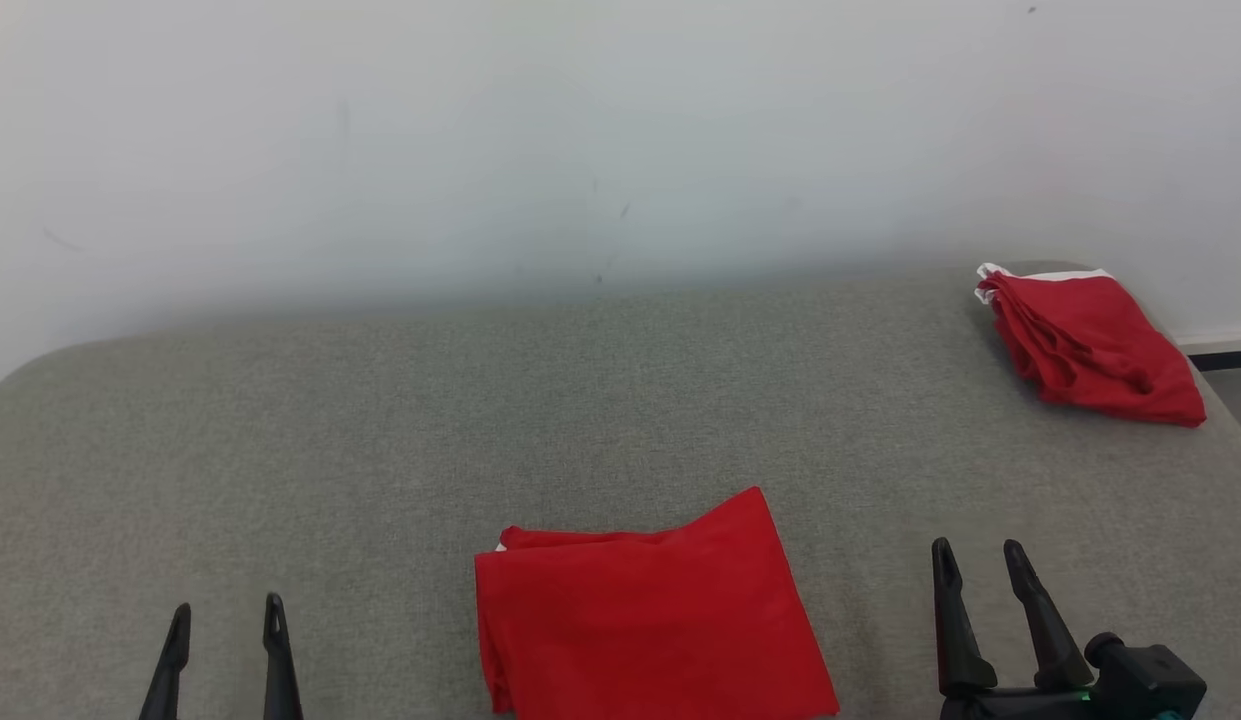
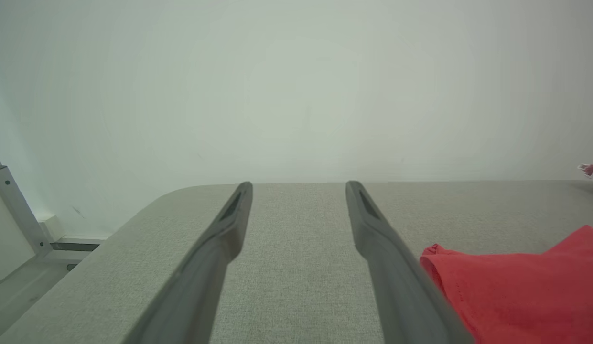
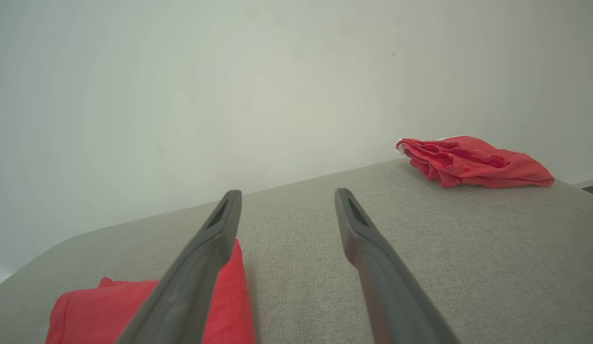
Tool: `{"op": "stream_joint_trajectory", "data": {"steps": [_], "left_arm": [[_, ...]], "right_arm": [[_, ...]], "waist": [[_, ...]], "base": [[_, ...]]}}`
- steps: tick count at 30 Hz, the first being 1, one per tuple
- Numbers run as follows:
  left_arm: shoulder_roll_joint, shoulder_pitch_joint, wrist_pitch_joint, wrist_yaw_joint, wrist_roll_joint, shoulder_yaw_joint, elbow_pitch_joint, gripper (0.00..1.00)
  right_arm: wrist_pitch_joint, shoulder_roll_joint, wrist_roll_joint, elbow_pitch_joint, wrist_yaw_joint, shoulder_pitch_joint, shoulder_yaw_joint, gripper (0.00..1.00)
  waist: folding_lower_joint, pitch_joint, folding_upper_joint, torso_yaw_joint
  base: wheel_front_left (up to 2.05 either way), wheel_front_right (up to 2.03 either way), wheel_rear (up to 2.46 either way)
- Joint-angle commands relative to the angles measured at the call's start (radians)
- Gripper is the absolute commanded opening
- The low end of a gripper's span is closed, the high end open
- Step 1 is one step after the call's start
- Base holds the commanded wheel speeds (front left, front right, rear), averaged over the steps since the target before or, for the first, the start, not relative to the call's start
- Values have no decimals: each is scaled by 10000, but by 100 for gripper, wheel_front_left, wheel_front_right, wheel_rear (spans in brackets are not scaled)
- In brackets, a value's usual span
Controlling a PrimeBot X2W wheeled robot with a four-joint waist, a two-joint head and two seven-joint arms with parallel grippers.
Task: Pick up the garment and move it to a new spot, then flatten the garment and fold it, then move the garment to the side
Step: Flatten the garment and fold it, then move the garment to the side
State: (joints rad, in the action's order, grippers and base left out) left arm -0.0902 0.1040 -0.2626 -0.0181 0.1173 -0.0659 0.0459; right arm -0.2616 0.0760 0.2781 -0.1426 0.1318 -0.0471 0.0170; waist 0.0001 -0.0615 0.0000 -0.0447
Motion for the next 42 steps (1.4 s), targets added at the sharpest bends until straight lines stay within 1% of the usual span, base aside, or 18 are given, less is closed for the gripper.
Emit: {"op": "stream_joint_trajectory", "data": {"steps": [1, 5, 14, 20, 28, 42], "left_arm": [[-73, 200, -28, -70, -176, 6, 62, 100], [-181, 279, -28, -216, -374, 74, 186, 100], [-276, 305, -28, -317, -561, 143, 310, 100], [-355, 263, -28, -426, -547, 128, 416, 100], [-366, 344, -28, -412, -501, 41, 513, 100], [-401, 296, -28, -485, -586, 137, 693, 100]], "right_arm": [[-44, -50, -121, 17, -24, -132, 74, 100], [-44, -64, -293, 37, -24, -206, 203, 100], [-44, -68, -611, 83, -24, -289, 311, 100], [-44, -28, -766, 78, -24, -247, 111, 100], [-44, 59, -916, 32, -24, -139, -161, 100], [-44, 62, -942, -14, -24, -97, -221, 100]], "waist": [[-1, -64, 0, -83], [-1, -117, 0, -159], [-1, -201, 0, -161], [-1, -234, 0, -109], [-1, -233, 0, -123], [-1, -224, 0, -134]], "base": [[0, 0, 0], [0, 0, 0], [0, 0, 0], [0, 0, 0], [0, 0, 0], [0, 0, 0]]}}
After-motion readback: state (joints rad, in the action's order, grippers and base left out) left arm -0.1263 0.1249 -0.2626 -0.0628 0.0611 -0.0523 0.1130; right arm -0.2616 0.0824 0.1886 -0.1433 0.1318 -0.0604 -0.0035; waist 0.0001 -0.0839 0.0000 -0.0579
